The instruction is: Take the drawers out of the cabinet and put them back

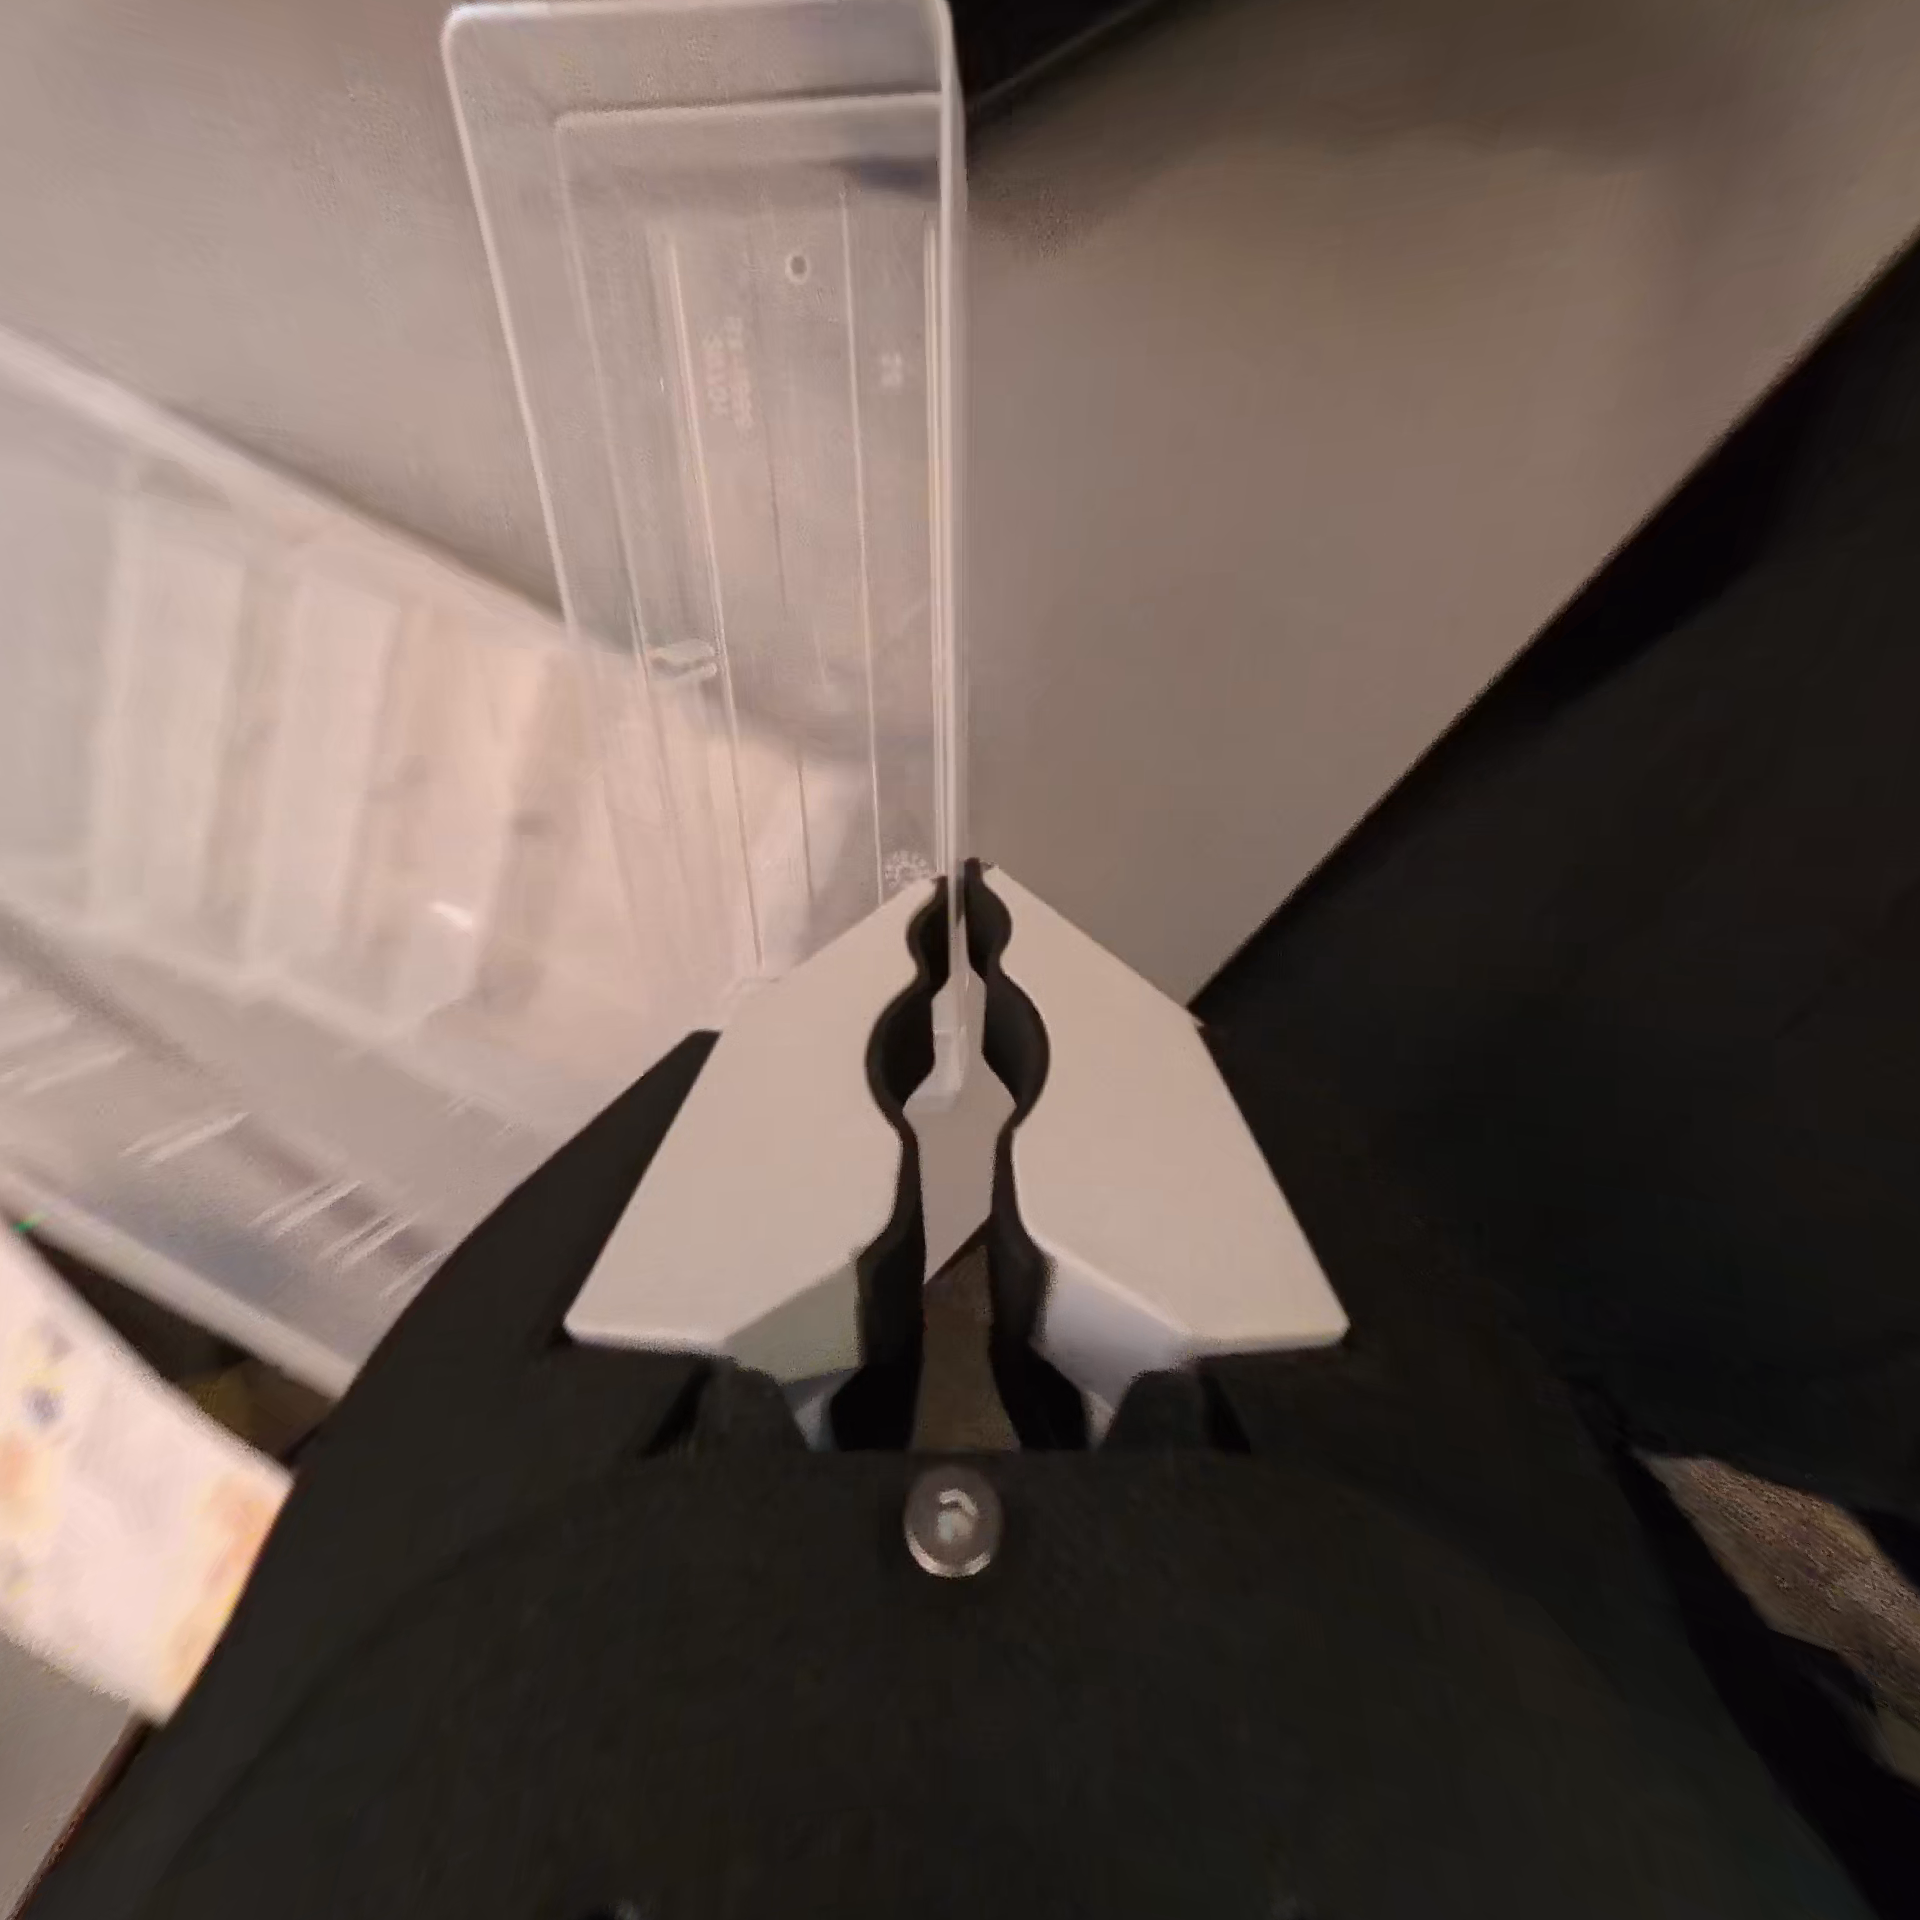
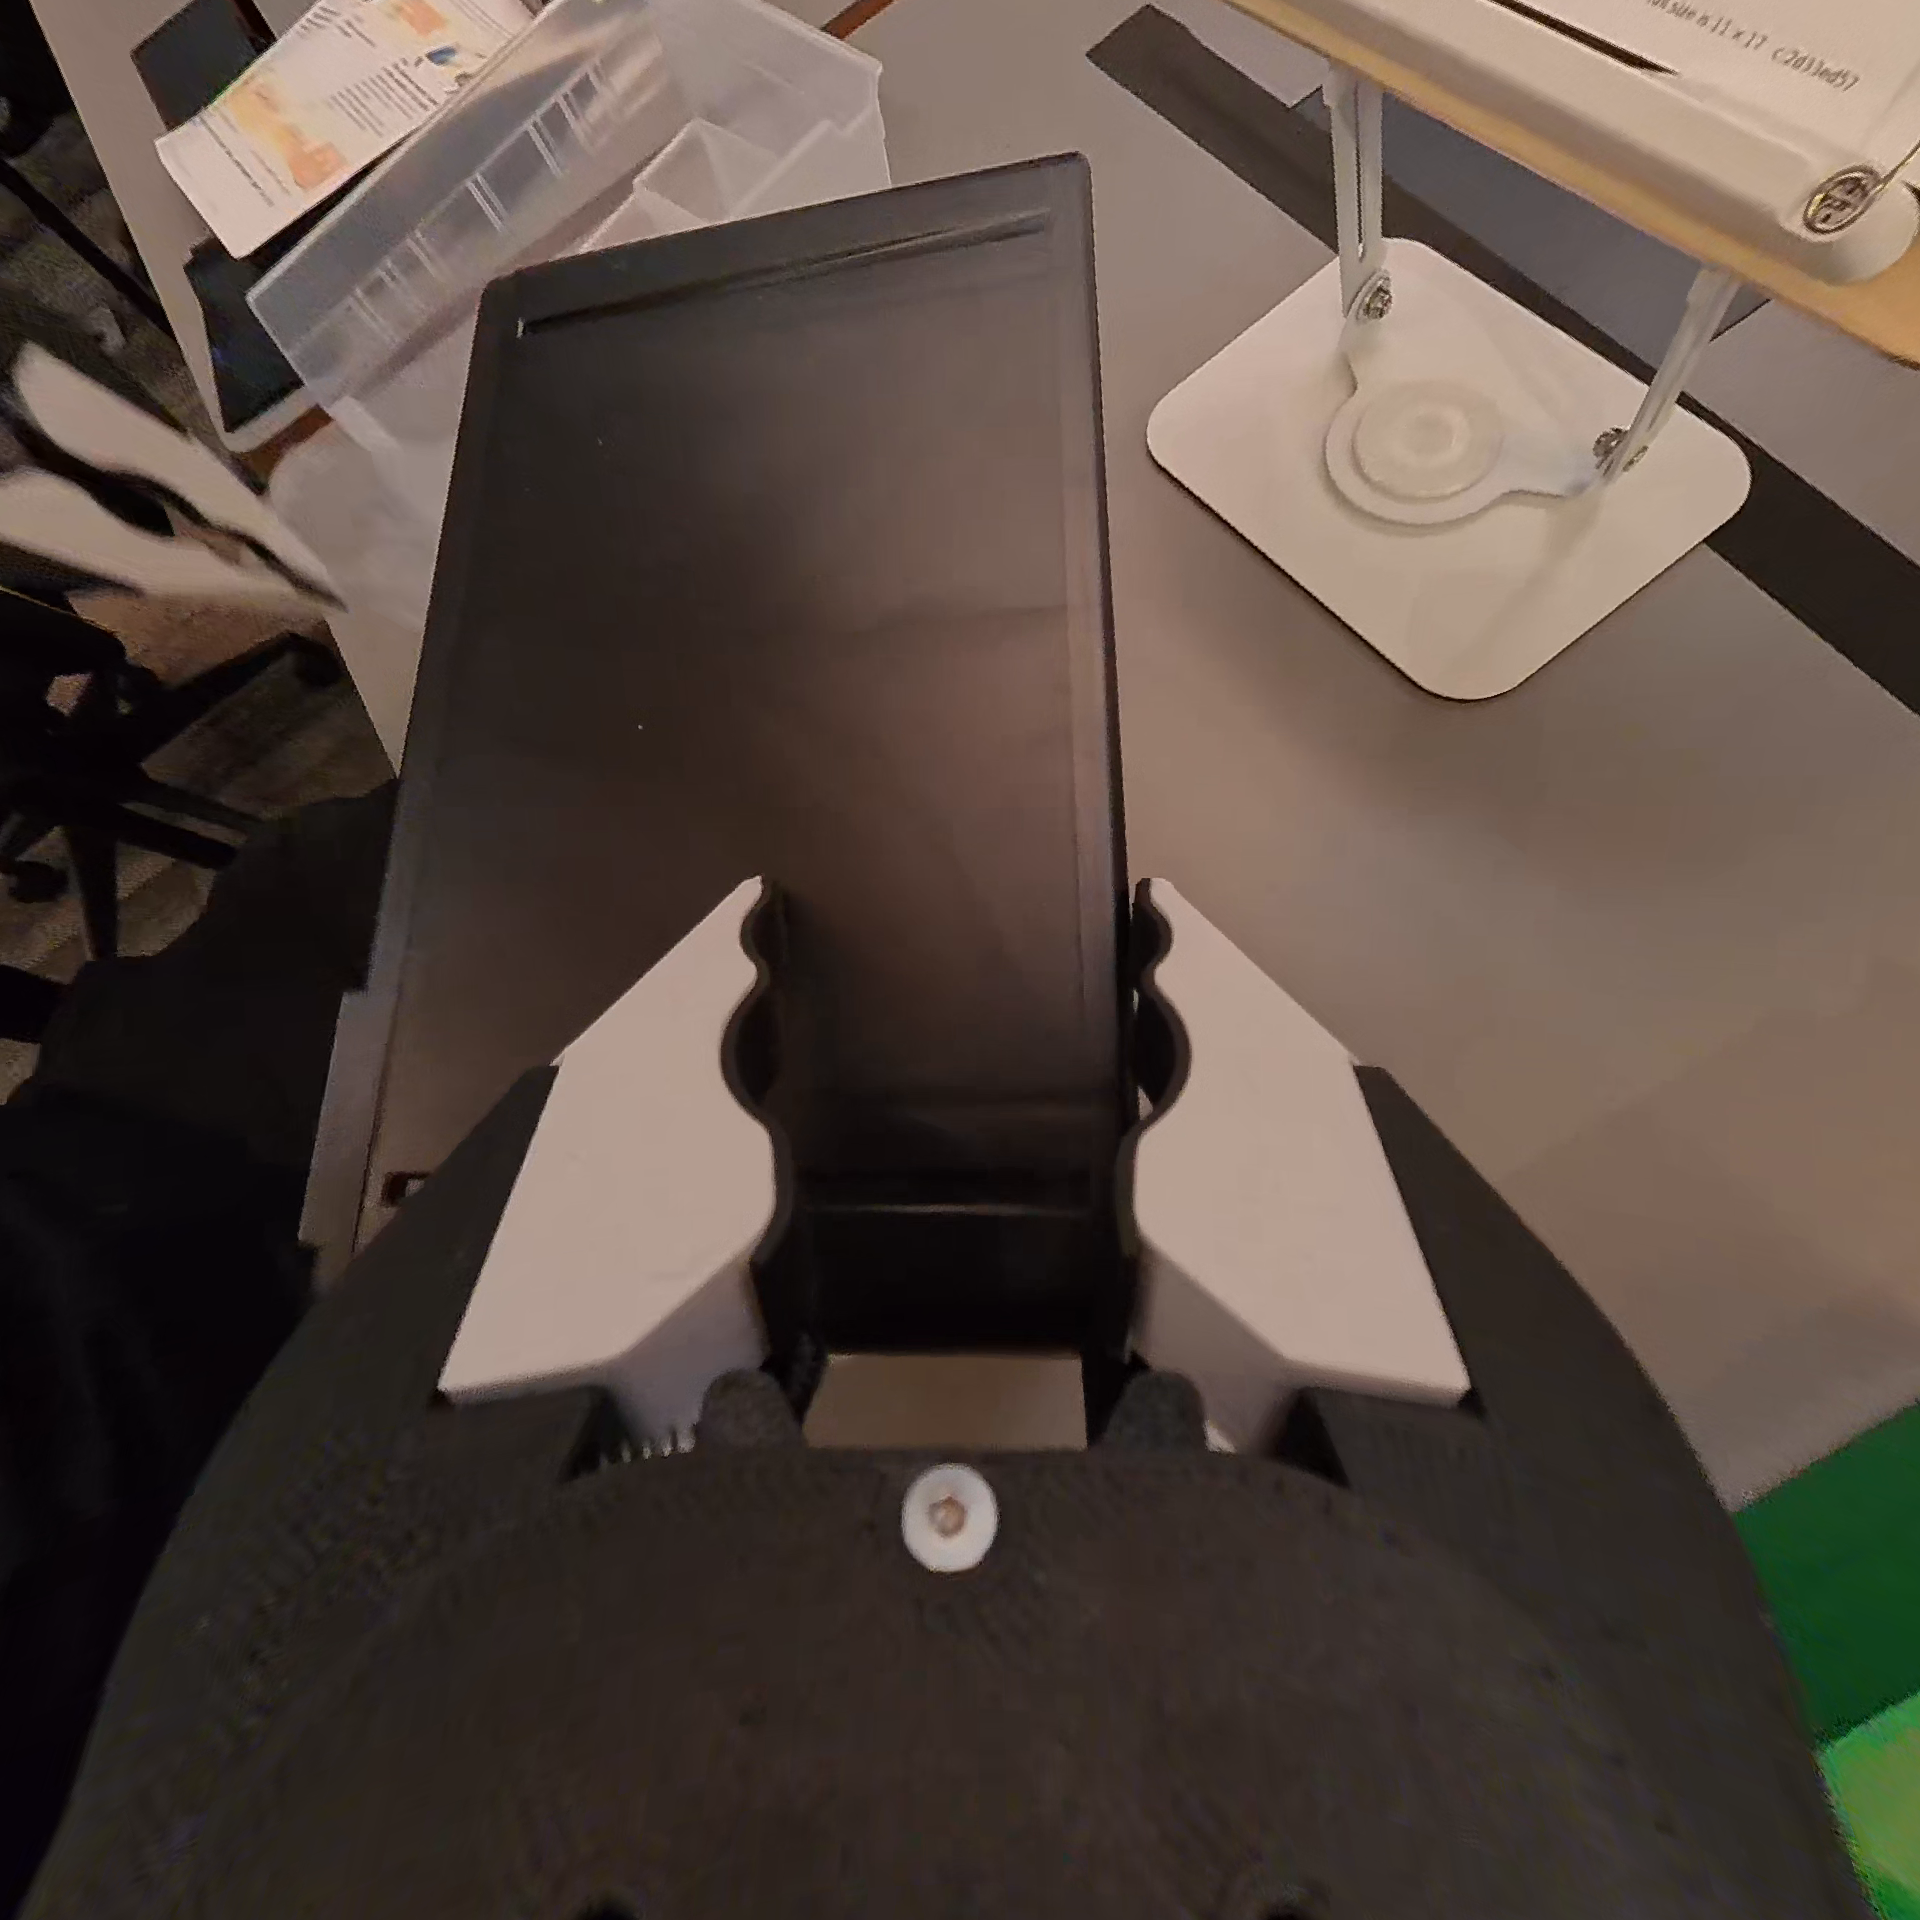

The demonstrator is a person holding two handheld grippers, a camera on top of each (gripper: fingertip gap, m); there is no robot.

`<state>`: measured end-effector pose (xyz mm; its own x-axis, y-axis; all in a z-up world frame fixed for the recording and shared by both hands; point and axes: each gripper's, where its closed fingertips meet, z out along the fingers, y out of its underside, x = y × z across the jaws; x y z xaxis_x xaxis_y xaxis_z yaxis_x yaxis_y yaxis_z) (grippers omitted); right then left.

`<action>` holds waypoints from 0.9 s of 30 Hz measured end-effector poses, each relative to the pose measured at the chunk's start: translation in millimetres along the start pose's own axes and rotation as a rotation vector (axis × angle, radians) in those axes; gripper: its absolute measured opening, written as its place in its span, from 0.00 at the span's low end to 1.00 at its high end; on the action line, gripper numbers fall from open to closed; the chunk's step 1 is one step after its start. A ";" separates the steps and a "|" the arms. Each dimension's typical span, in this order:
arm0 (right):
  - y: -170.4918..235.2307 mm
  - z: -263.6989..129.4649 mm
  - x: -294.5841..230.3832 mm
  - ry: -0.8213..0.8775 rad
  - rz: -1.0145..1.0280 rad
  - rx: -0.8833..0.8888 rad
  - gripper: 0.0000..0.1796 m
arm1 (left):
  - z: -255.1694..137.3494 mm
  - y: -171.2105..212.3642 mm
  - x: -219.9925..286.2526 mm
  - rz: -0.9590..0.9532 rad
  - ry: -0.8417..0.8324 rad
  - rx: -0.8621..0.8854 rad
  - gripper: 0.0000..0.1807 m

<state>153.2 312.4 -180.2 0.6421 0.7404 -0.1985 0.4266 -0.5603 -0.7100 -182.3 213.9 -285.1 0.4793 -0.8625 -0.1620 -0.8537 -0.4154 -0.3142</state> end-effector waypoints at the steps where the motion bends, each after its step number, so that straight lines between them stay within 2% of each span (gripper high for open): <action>1: 0.4 -0.1 -0.3 -0.005 0.004 0.007 0.36 | 10.9 -7.6 17.7 0.008 0.029 -0.001 0.00; 5: 0.9 -0.4 -1.3 -0.005 0.007 0.025 0.36 | 61.5 -23.8 62.1 0.003 0.092 -0.025 0.00; 9: 1.0 -0.5 -2.3 -0.002 -0.001 0.029 0.36 | 89.0 -24.5 68.2 0.010 0.087 -0.039 0.01; 11: 1.1 -0.7 -2.5 -0.005 -0.005 0.033 0.36 | 86.7 -25.0 63.0 0.000 0.063 -0.023 0.13; 14: 1.1 -0.7 -2.5 -0.011 -0.010 0.037 0.36 | 71.4 -31.1 52.3 -0.023 0.041 0.083 0.26; 15: 1.0 -0.7 -2.6 -0.012 -0.013 0.036 0.36 | 69.8 -27.5 45.3 -0.055 0.022 0.090 0.36; 19: 0.4 0.0 -2.8 -0.018 -0.021 0.038 0.36 | 96.0 -3.2 38.7 -0.125 0.054 0.033 0.60; 20: 0.2 0.0 -2.9 -0.019 -0.023 0.041 0.36 | 103.8 3.0 38.4 -0.132 0.061 -0.003 0.59; 21: 0.1 0.0 -2.9 -0.019 -0.024 0.043 0.36 | 108.1 5.8 39.2 -0.134 0.078 -0.019 0.53; 22: 0.1 0.0 -2.9 -0.019 -0.024 0.046 0.36 | 107.5 -0.1 41.8 -0.163 0.115 0.017 0.40; 23: 0.1 0.0 -2.9 -0.018 -0.024 0.048 0.36 | 106.4 -4.5 40.4 -0.178 0.125 0.044 0.36; 27: 0.2 0.1 -3.1 -0.018 -0.020 0.048 0.36 | 102.7 -6.8 31.3 -0.178 0.080 0.019 0.36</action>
<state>151.1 310.0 -179.8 0.6216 0.7584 -0.1959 0.4081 -0.5270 -0.7454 -140.6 219.5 -384.1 0.6041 -0.7964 -0.0281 -0.7524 -0.5585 -0.3492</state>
